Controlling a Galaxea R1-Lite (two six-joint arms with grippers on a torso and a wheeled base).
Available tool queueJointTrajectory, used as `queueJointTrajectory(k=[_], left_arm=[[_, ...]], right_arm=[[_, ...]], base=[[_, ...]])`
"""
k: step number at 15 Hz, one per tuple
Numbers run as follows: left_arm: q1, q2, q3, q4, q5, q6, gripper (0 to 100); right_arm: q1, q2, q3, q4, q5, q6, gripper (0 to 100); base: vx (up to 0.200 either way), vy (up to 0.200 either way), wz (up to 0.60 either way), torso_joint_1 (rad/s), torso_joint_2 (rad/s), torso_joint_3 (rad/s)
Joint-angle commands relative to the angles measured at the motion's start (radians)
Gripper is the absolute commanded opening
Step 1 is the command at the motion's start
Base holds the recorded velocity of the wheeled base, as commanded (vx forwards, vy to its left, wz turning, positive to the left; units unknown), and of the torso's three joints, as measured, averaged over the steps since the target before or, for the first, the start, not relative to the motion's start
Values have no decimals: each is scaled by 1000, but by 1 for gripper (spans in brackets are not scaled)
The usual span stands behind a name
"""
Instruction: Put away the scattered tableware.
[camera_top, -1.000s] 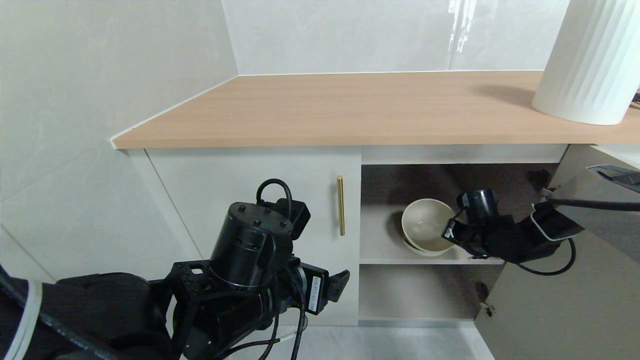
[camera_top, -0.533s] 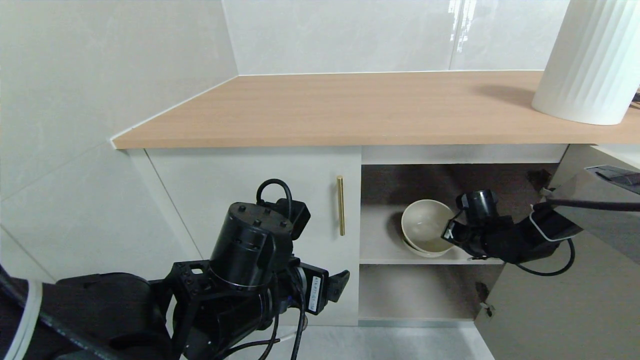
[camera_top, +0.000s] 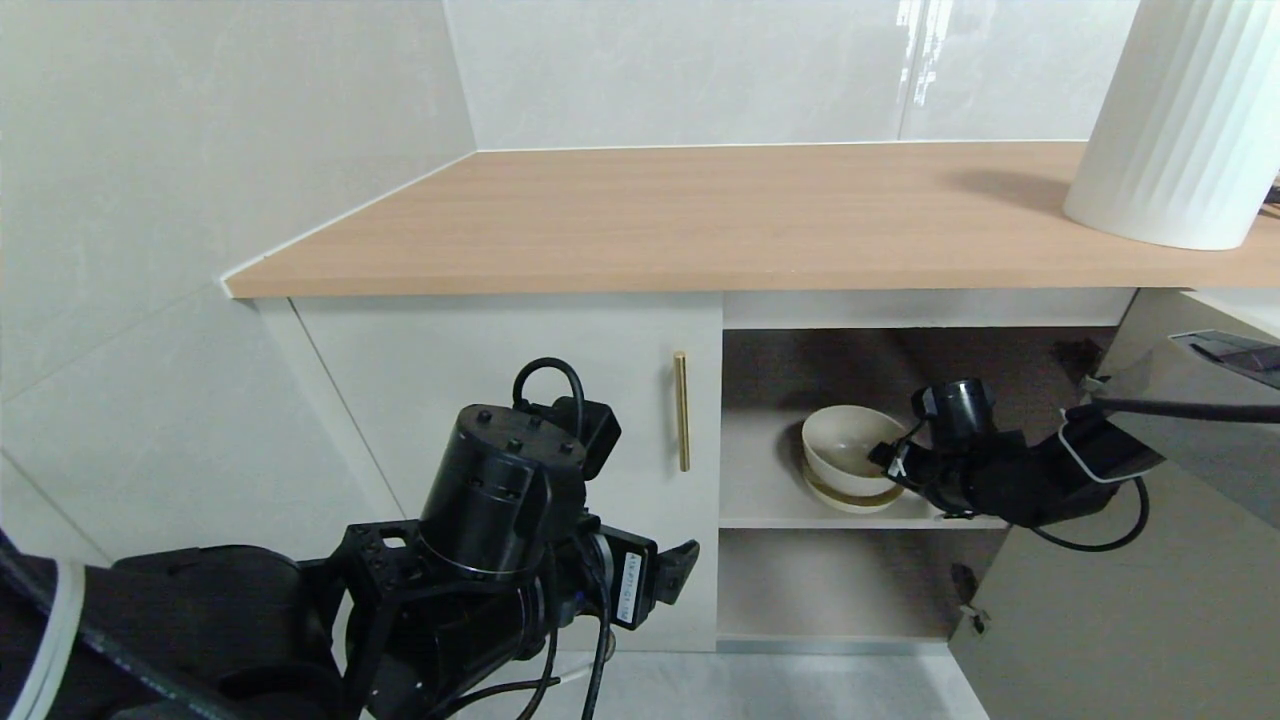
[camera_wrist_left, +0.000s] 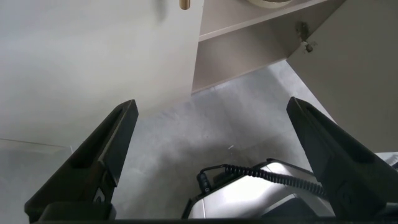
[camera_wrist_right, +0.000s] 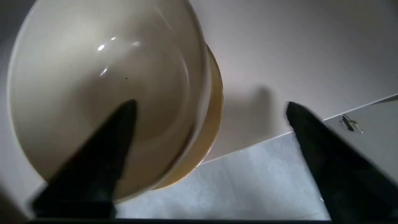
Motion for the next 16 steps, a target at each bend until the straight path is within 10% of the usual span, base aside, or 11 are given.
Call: queueJointTrajectory(k=[1,8,16], left_arm=[[0,2,0,-1,1,-1,100],[38,-47,55,-2,57,-13,100],[133,-228,209,-1,56,-7,100]], right_arm=[[0,-6,3,-1,0,0,100],[88,-319,213,44,86,-12,100],[230,-859,406,512,184,-175,100]], base=[[0,0,0,0,0,0],[0,0,0,0,0,0],[0,0,0,0,0,0]])
